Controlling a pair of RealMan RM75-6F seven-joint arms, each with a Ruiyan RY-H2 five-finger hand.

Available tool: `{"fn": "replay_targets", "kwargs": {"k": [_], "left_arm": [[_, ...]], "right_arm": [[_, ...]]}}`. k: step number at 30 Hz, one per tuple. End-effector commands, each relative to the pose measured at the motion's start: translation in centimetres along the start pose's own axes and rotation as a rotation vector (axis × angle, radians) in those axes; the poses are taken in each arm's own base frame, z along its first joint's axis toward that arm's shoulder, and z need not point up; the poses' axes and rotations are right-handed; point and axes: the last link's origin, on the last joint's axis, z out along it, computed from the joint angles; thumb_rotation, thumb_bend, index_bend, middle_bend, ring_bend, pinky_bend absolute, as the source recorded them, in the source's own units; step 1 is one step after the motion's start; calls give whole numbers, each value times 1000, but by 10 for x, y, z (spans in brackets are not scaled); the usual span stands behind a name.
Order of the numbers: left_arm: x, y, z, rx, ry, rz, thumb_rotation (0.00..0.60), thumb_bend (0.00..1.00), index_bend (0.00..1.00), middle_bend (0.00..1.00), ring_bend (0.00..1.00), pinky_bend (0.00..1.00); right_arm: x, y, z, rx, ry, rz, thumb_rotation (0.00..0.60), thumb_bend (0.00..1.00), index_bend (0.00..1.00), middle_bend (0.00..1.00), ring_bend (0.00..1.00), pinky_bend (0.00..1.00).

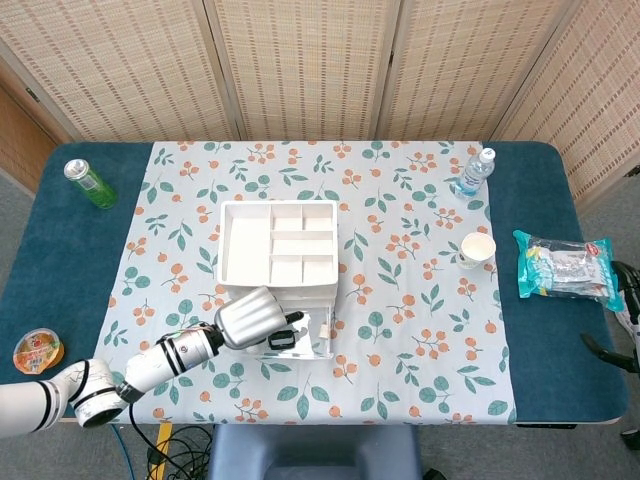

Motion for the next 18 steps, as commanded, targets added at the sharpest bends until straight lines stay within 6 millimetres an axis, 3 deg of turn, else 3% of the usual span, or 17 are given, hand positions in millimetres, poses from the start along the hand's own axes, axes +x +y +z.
{"fn": "replay_targets", "kwargs": {"k": [1, 18], "left_arm": [[-4, -1, 1, -23, 17, 46, 600, 154, 317, 970, 1000, 1000], [-19, -2, 1, -100, -31, 218, 600, 153, 308, 970, 1000, 1000]], "right_arm": [[0, 0, 0, 0, 0, 1, 600, 187, 0, 86, 230, 245], [-1, 2, 0, -7, -4, 1, 600, 187, 0, 86, 234, 245]]}}
